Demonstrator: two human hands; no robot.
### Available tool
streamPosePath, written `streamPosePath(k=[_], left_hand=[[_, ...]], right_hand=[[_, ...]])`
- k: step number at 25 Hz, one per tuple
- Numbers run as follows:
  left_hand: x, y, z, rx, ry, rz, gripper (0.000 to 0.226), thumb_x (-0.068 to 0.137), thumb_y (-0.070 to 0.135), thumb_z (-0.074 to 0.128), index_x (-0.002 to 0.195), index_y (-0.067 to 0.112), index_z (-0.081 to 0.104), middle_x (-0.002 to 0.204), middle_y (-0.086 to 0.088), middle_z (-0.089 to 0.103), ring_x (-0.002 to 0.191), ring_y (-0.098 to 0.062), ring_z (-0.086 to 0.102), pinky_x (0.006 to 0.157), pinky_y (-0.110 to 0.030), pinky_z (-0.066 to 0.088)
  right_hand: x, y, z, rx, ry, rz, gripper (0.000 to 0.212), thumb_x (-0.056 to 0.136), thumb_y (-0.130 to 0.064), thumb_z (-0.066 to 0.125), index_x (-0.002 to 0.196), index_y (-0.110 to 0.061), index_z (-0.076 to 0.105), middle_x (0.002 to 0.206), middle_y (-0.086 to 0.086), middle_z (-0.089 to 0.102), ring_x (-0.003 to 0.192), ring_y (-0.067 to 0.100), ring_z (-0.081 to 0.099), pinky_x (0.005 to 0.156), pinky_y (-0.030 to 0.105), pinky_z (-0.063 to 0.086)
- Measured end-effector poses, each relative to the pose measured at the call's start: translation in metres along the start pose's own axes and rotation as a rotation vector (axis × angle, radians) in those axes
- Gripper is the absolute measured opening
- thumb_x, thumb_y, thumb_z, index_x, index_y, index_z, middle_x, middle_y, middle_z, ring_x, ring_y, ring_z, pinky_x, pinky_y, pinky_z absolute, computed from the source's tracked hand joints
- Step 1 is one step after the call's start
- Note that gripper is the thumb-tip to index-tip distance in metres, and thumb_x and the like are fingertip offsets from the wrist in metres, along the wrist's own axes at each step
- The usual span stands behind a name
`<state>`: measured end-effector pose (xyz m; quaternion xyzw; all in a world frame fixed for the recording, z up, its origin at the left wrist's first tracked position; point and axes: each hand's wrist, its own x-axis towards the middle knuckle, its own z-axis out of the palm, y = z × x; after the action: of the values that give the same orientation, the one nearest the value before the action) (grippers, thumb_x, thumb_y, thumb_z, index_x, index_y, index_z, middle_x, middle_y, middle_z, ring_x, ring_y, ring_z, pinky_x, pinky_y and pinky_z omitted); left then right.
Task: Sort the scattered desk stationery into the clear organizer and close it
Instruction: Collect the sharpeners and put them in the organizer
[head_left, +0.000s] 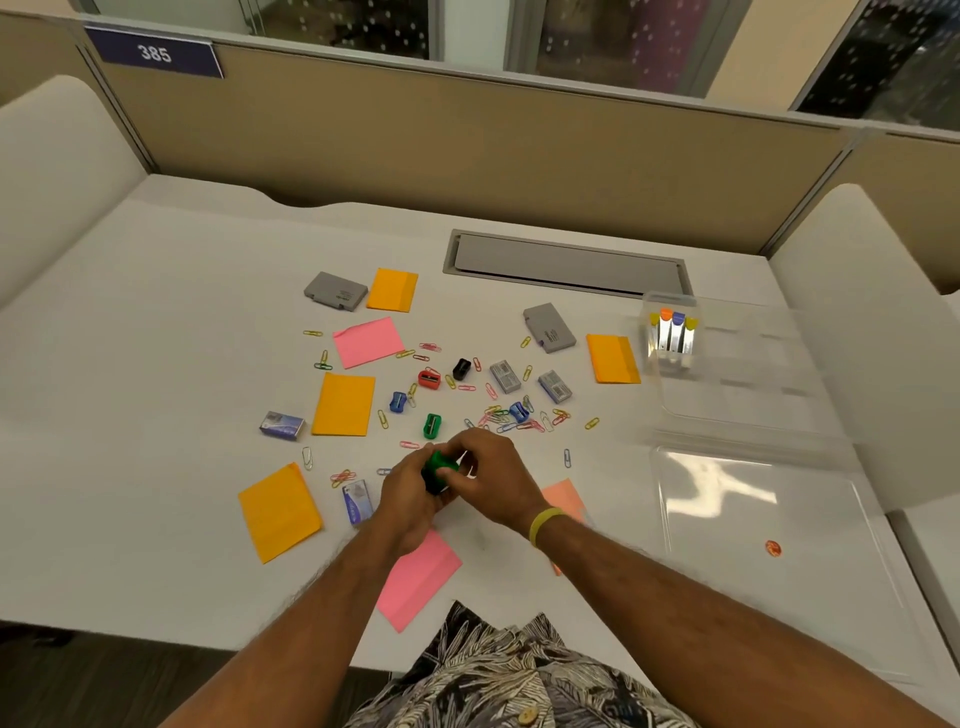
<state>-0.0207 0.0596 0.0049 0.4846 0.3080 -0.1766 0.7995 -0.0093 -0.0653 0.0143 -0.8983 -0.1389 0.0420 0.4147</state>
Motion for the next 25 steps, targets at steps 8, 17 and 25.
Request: streamPosePath(k=[8, 17, 25], left_hand=[[0.005, 0.003, 0.014, -0.151, 0.061, -0.048, 0.025, 0.099, 0.028, 0.047, 0.101, 0.008, 0.062, 0.100, -0.016, 0.062, 0.090, -0.022, 0.064, 0.059, -0.031, 0.058], [0.010, 0.018, 0.011, -0.126, 0.159, -0.076, 0.024, 0.095, 0.033, 0.056, 0.081, 0.014, 0.057, 0.071, -0.005, 0.055, 0.059, -0.014, 0.049, 0.040, -0.017, 0.043], [0.017, 0.028, -0.003, -0.103, 0.236, -0.024, 0.030, 0.096, 0.036, 0.052, 0.076, 0.014, 0.050, 0.065, -0.004, 0.049, 0.053, -0.013, 0.042, 0.035, -0.016, 0.031]], right_hand=[[0.008, 0.012, -0.011, 0.002, 0.090, 0.062, 0.018, 0.086, -0.031, 0.068, 0.095, -0.016, 0.065, 0.088, -0.006, 0.058, 0.072, 0.010, 0.056, 0.065, 0.021, 0.051], [0.049, 0.088, -0.058, -0.239, 0.165, 0.429, 0.027, 0.083, -0.028, 0.071, 0.099, -0.007, 0.065, 0.098, 0.007, 0.062, 0.090, 0.021, 0.059, 0.074, 0.028, 0.045], [0.070, 0.089, -0.051, -0.422, 0.005, 0.366, 0.027, 0.086, -0.033, 0.067, 0.100, -0.012, 0.059, 0.100, 0.007, 0.057, 0.087, 0.021, 0.053, 0.071, 0.027, 0.041]])
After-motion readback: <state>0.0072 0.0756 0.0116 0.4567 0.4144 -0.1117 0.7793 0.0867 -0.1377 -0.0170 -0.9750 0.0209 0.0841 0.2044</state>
